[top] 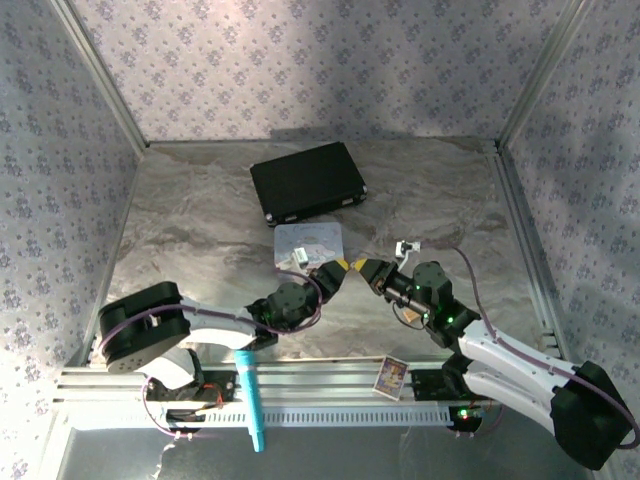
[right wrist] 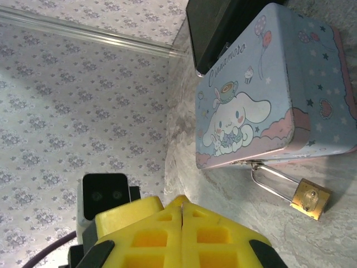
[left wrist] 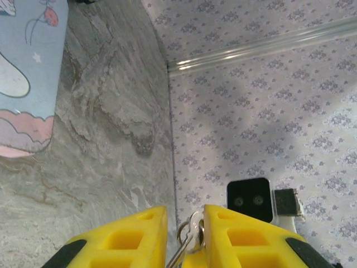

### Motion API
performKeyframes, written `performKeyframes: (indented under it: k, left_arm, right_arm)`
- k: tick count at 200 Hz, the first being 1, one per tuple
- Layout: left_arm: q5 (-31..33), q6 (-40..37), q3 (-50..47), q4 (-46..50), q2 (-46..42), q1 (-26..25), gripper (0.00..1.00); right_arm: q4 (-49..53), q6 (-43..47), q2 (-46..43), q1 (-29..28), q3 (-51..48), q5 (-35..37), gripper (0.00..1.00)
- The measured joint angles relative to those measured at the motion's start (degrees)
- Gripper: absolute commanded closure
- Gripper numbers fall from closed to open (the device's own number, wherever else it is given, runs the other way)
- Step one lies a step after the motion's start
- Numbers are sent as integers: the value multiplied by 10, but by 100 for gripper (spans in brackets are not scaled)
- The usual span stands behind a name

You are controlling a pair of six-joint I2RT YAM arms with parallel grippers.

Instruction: Unlock a padlock with a key

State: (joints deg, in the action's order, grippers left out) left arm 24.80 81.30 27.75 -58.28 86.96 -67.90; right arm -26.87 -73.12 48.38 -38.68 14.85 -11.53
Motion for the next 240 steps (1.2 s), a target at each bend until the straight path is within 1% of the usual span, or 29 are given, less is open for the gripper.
performKeyframes:
  k: [41,77,91,119,138,167,178,204,205,209,210,211,212,213,214,215,216,217,218,219,223,227,233,240]
  left_arm:
    - [-19,10,2,-10,6,3,77]
    - [-32,27,3,-19,23,4,63]
    - [-37,32,3,-20,25,4,63]
    - [-47,42,8,-36,42,0,71]
    - [-50,49,15,-58,61,-1,83]
    - [-50,60,16,-76,66,-1,93]
    - [-50,60,16,-78,65,-1,100]
    - [-49,64,16,-70,61,-1,100]
    - [-49,63,16,-68,60,-1,100]
    - [-51,63,16,-64,58,-1,100]
    - [-51,63,16,-63,58,-1,100]
    - [-51,63,16,-62,57,0,100]
    - [-51,63,16,-61,57,0,100]
    - [-52,63,16,-60,56,0,100]
    - [-53,63,16,-58,55,0,100]
    - [-54,63,16,-57,55,0,100]
    - [-54,63,16,-56,54,0,100]
    - [-56,63,16,-53,53,0,100]
    - [-56,63,16,-52,53,1,100]
    - [-56,62,16,-50,52,1,100]
    - [-62,60,16,-40,48,2,100]
    - [-66,57,16,-30,44,5,100]
    - [-77,52,17,-8,34,11,100]
    - [-93,43,21,30,17,22,100]
  right_arm:
    - [-5,-8,0,0,-12,2,100]
    - [-10,-12,-10,0,-21,12,100]
    - [-11,-13,-14,0,-22,17,100]
    - [-13,-13,-16,0,-22,19,100]
    - [-12,-13,-14,0,-22,21,100]
    - [-11,-14,-14,0,-22,30,100]
    - [-9,-14,-16,0,-22,33,100]
    - [-5,-13,-19,0,-22,32,100]
    - [-5,-12,-19,0,-22,31,99]
    - [-3,-9,-19,1,-22,30,89]
    - [-3,-9,-19,1,-22,29,89]
    - [-3,-9,-19,2,-22,28,83]
    - [-2,-8,-19,2,-22,27,79]
    - [-1,-6,-19,2,-22,26,79]
    - [2,-3,-19,4,-21,23,75]
    - [3,-2,-19,5,-21,22,67]
    - [4,-1,-19,5,-20,22,63]
    - [7,0,-19,7,-19,19,63]
    - [8,1,-19,7,-19,18,55]
    - [10,3,-19,8,-18,16,55]
    - [26,13,-19,15,-11,3,41]
    - [36,24,-19,22,-6,-6,30]
    - [56,40,-19,37,6,-27,25]
    - [75,60,-19,63,21,-56,24]
